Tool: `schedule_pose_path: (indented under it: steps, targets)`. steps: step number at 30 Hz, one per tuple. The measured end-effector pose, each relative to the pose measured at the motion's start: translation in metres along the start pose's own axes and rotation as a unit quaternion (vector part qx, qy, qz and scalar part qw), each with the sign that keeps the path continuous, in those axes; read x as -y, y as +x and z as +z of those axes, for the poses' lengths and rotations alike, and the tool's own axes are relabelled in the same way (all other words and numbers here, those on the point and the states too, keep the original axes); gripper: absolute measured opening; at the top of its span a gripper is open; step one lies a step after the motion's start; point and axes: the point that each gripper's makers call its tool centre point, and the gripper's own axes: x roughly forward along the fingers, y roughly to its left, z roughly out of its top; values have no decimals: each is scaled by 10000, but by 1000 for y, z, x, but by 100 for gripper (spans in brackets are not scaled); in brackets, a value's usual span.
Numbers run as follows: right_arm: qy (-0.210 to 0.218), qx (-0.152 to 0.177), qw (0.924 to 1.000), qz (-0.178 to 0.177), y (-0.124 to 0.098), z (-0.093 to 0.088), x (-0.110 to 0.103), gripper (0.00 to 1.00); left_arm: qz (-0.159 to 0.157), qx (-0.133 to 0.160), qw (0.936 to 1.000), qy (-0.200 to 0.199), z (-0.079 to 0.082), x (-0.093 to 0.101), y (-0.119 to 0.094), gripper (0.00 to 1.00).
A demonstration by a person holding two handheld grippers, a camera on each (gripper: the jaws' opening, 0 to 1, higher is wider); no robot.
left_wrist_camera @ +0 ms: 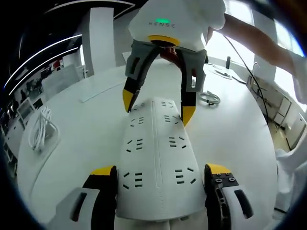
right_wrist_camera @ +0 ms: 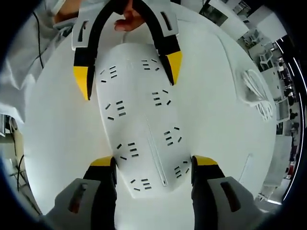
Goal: Straighten the power strip on the desk, plug the charger into it
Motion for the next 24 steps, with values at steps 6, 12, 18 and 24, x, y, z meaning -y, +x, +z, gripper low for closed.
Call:
schedule_pose_path:
  steps: [6,12,18,24]
  targets:
    - [94,116,9998,-121,-2,-1,-1,61,-22,-69,10000,40,0,2,0,75]
    - [115,49,9999,-118,-3,1,-6,61,-86,-327,9994,104,-2,4,1,75]
    - [137,-35,9998,-118,-4,1,-10,61,-135,-743,9970,174,-3,2,1,75]
    - [207,-10,9997,-129,-5,1,-14,60,-176,-856,9959,222,-3,1,1,74]
